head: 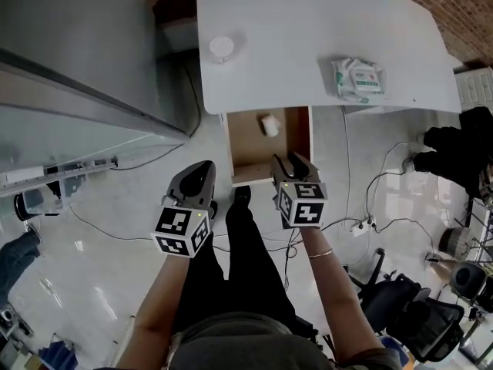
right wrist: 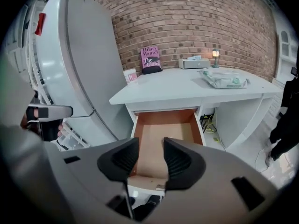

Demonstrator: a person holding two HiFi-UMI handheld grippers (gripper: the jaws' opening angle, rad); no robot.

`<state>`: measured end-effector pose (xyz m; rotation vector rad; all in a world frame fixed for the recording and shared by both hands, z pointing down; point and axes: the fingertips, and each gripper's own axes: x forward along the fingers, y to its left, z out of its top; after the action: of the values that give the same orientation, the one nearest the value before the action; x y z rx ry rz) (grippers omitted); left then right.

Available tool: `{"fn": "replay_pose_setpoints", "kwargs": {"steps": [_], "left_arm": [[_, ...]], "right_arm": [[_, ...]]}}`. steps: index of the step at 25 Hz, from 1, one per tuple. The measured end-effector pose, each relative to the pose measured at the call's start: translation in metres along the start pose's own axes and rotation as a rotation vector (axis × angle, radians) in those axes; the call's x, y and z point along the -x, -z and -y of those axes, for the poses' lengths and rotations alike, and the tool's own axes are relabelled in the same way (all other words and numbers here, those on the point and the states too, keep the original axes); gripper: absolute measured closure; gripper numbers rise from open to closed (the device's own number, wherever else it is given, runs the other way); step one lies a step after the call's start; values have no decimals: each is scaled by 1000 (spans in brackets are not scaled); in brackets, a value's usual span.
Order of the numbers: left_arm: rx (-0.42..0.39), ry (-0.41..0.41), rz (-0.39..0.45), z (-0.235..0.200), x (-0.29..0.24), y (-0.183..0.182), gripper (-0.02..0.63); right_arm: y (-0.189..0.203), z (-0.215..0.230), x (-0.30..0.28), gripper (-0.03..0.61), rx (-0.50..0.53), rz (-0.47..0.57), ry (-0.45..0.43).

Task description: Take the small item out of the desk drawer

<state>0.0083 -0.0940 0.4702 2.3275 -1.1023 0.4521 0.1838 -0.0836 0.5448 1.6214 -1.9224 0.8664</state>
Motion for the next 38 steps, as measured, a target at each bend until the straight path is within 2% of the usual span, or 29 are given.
{"fn": "replay_pose_setpoints", "kwargs": {"steps": [14, 31, 38], "left_arm": [[76, -85, -12, -20, -41, 28, 591], [121, -126, -43, -44, -69, 54, 591], [145, -156, -51, -61, -73, 58, 591]], "right_arm": [[19, 29, -91, 380, 89, -141, -51], [48, 57, -176, 360, 176, -302, -18], [64, 72, -201, 357, 217, -375, 29]]}}
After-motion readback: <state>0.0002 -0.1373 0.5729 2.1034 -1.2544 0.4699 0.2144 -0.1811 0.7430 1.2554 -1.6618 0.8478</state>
